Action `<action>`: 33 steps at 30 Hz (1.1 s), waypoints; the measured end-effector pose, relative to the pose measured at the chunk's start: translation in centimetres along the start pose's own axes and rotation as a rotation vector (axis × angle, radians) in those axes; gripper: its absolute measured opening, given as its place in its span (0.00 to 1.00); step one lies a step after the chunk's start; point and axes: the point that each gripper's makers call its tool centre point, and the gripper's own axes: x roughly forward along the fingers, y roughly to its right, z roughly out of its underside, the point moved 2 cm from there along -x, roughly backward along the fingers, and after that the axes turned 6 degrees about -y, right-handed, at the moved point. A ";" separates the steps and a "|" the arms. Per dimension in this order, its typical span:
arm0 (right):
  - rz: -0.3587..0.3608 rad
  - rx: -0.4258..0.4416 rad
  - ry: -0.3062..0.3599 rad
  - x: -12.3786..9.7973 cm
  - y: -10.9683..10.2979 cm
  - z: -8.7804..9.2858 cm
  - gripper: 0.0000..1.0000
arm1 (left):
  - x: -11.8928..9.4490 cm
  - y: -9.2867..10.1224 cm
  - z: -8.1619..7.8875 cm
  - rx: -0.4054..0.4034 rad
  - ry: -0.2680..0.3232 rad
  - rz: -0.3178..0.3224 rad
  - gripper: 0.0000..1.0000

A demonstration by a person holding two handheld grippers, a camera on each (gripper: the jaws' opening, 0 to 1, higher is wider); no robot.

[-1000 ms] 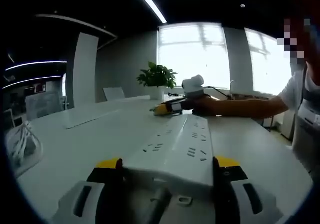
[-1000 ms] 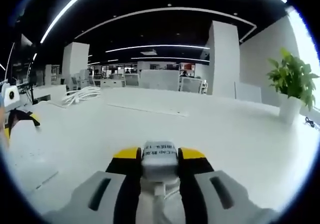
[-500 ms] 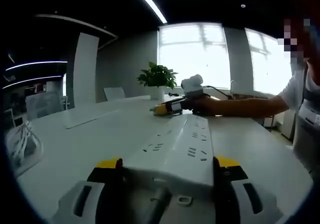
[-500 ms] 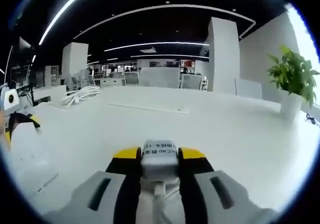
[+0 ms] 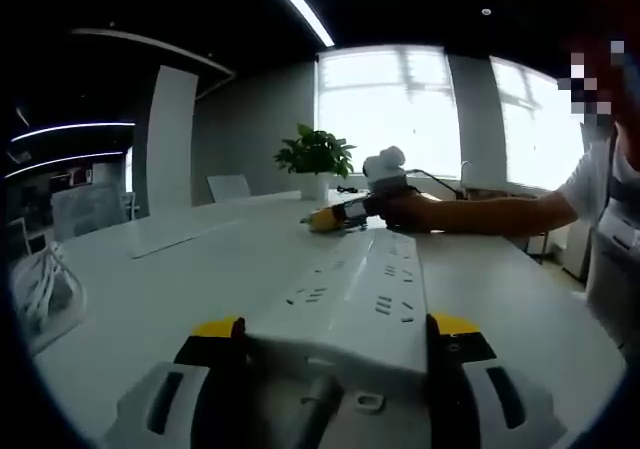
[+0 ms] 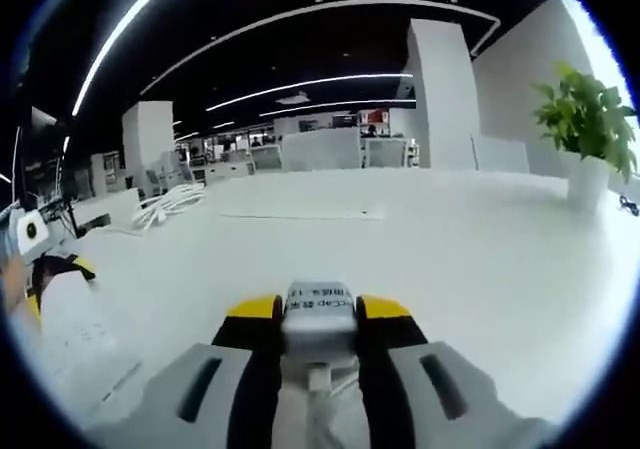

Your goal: Straighten the power strip on the desk, plug the charger into it

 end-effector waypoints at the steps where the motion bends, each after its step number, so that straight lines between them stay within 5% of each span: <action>1: -0.002 0.004 -0.002 0.0 -0.1 0.0 0.28 | 0.0 0.0 0.0 0.000 0.000 0.000 0.74; 22: -0.122 0.148 -0.052 -1.4 -1.7 0.2 0.27 | 0.0 0.5 0.1 0.001 0.000 0.000 0.74; 33: -0.095 0.044 -0.069 -1.1 -2.2 0.8 0.28 | 0.0 0.2 0.1 0.000 -0.001 -0.001 0.74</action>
